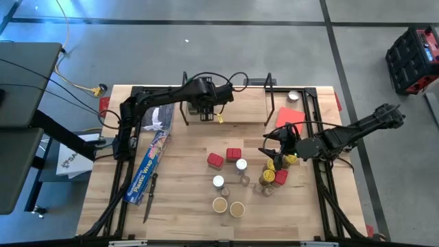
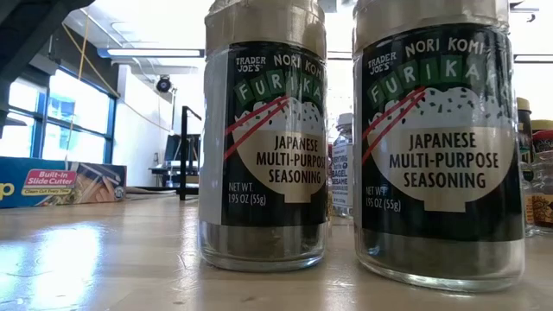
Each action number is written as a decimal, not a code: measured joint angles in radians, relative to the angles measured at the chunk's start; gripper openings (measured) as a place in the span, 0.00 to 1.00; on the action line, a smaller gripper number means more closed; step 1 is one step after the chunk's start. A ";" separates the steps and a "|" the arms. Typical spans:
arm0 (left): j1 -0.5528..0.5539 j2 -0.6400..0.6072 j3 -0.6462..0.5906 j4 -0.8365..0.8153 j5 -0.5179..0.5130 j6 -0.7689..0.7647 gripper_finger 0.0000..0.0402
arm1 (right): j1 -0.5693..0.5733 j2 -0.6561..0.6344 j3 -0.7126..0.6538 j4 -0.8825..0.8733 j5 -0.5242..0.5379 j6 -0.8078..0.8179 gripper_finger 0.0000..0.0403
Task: Shelf spices
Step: Put the black seasoning can on the shelf and align it with the other black seasoning cans
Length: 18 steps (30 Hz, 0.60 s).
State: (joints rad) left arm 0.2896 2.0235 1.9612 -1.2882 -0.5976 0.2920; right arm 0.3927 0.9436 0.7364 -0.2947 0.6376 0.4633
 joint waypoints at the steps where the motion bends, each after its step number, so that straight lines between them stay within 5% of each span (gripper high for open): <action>1: -0.005 0.000 0.020 0.000 0.007 -0.022 0.55 | 0.000 0.000 0.000 0.000 0.000 0.000 0.70; 8: -0.040 -0.003 0.002 0.124 0.253 -0.164 0.50 | 0.000 0.000 0.000 0.000 0.001 0.000 0.70; 18: -0.042 0.001 -0.211 0.201 0.166 -0.254 0.22 | 0.000 0.000 0.000 -0.001 -0.001 0.000 0.70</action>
State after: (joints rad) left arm 0.2478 2.0243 1.7504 -1.0871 -0.4312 0.0376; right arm 0.3927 0.9434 0.7364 -0.2953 0.6369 0.4635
